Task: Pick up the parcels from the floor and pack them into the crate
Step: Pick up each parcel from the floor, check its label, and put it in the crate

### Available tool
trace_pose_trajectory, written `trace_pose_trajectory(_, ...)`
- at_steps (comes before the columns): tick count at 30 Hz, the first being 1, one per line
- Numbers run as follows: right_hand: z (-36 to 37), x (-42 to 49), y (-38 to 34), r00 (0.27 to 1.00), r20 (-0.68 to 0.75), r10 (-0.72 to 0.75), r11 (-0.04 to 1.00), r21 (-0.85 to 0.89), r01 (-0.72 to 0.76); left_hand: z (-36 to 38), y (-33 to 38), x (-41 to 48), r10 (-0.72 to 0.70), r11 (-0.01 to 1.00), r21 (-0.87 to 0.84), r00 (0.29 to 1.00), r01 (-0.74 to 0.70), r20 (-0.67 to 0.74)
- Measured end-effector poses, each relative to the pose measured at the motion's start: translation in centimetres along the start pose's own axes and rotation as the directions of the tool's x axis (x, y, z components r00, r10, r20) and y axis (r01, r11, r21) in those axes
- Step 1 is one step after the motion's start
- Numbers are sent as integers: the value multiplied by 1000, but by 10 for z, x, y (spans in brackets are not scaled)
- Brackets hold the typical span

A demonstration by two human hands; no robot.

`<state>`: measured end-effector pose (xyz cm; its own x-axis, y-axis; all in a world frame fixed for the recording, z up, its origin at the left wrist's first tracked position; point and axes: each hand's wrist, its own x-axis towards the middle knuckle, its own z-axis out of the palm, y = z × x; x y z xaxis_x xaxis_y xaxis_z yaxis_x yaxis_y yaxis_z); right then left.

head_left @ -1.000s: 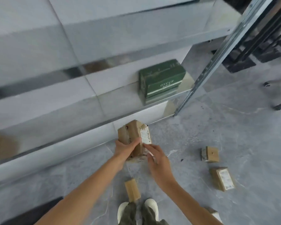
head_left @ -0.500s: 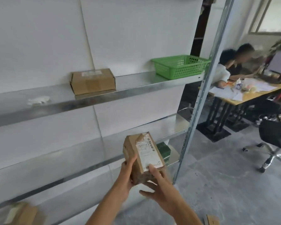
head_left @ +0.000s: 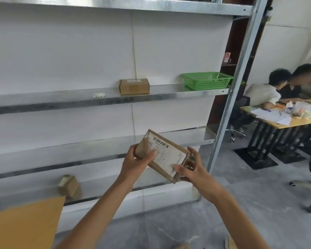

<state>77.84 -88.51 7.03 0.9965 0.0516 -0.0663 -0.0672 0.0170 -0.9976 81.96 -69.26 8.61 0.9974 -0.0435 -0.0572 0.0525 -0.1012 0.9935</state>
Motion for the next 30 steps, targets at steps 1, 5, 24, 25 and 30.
trace_pose_trajectory(1, 3, -12, -2, 1000, 16, -11, 1000, -25, 11, -2, -1, -15, 9, 1000, -17, 999, -10, -39)
trace_pose_trajectory(5, 18, -53, -9, 997, 71, -27, 998, -56, 31, -21, -2, -65, 19, 1000, -7, 991, -20, -132)
trace_pose_trajectory(24, 243, -216, 32, 993, 18, -119, 970, 213, 113, -249, -38, -288, -36, 992, -120, 998, 30, -52)
trace_pose_trajectory(25, 255, -223, 36, 994, 29, -109, 973, 206, 100, -260, -43, -297, -47, 993, -109, 998, 42, -47)
trace_pose_trajectory(30, 290, -248, 61, 995, 94, -29, 987, 159, 14, -300, -66, -342, -102, 992, 79, 995, 102, -7)
